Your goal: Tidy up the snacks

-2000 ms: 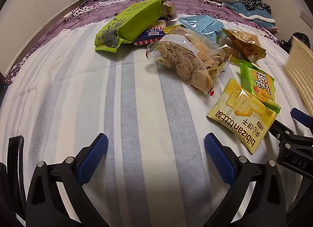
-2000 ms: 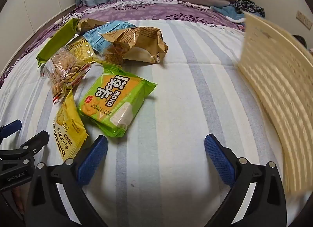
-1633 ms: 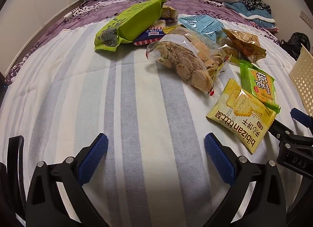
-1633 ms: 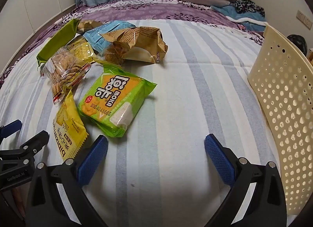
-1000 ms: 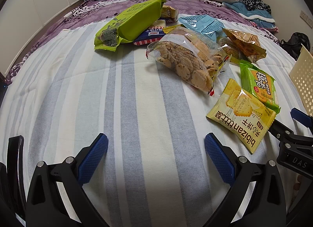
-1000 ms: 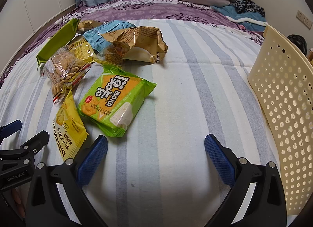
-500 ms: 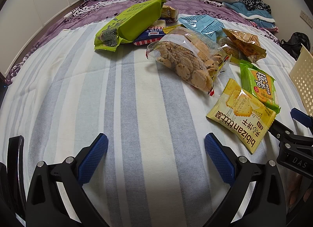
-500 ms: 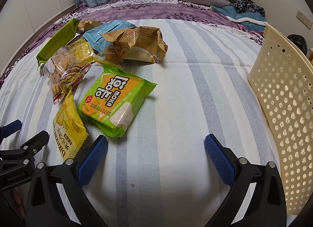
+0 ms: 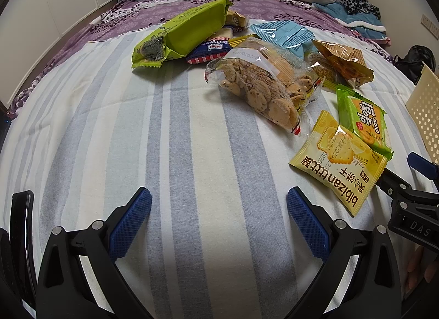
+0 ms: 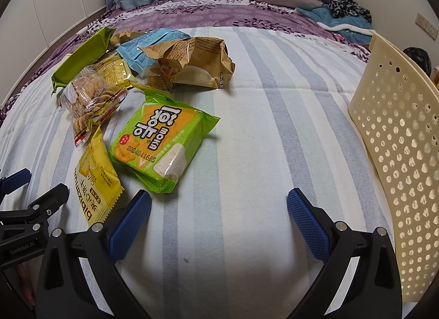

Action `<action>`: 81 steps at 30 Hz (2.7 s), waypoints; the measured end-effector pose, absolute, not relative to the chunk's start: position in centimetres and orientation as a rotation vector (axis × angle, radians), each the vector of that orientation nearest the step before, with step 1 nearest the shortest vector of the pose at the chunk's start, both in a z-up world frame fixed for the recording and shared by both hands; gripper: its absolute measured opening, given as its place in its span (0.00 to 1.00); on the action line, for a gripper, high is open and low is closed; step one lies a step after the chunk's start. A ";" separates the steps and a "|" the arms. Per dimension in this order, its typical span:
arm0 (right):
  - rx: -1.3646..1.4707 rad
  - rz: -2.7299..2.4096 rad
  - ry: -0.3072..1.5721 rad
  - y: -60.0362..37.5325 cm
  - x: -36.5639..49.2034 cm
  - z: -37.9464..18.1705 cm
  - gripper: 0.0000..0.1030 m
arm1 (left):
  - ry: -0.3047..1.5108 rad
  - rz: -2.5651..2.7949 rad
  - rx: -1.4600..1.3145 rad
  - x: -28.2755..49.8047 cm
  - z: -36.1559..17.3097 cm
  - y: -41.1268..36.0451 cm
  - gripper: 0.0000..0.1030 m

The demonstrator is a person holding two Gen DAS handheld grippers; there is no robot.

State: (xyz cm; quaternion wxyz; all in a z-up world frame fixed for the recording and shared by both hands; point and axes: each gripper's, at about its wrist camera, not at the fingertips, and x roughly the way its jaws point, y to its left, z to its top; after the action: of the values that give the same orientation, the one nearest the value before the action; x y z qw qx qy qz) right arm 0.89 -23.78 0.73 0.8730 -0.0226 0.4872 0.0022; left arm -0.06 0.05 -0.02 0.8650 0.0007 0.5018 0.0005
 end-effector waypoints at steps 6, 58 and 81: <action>-0.047 0.005 1.018 -23.8 0.9 0.7 0.95 | 1.052 0.001 0.002 -0.1 0.0 0.0 0.98; 0.020 0.166 0.974 -22.9 3.5 3.3 0.95 | 0.979 0.025 -0.097 2.0 4.6 2.7 0.98; -0.041 0.155 0.987 -22.0 5.0 2.3 0.73 | 0.977 -0.029 -0.140 5.6 5.2 1.9 0.98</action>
State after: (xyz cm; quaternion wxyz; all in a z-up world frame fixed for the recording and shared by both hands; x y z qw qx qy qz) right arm 4.97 -21.95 2.26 0.8777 -0.0196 0.4730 0.0741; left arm 5.60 1.88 5.15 0.8805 -0.0672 0.4690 -0.0137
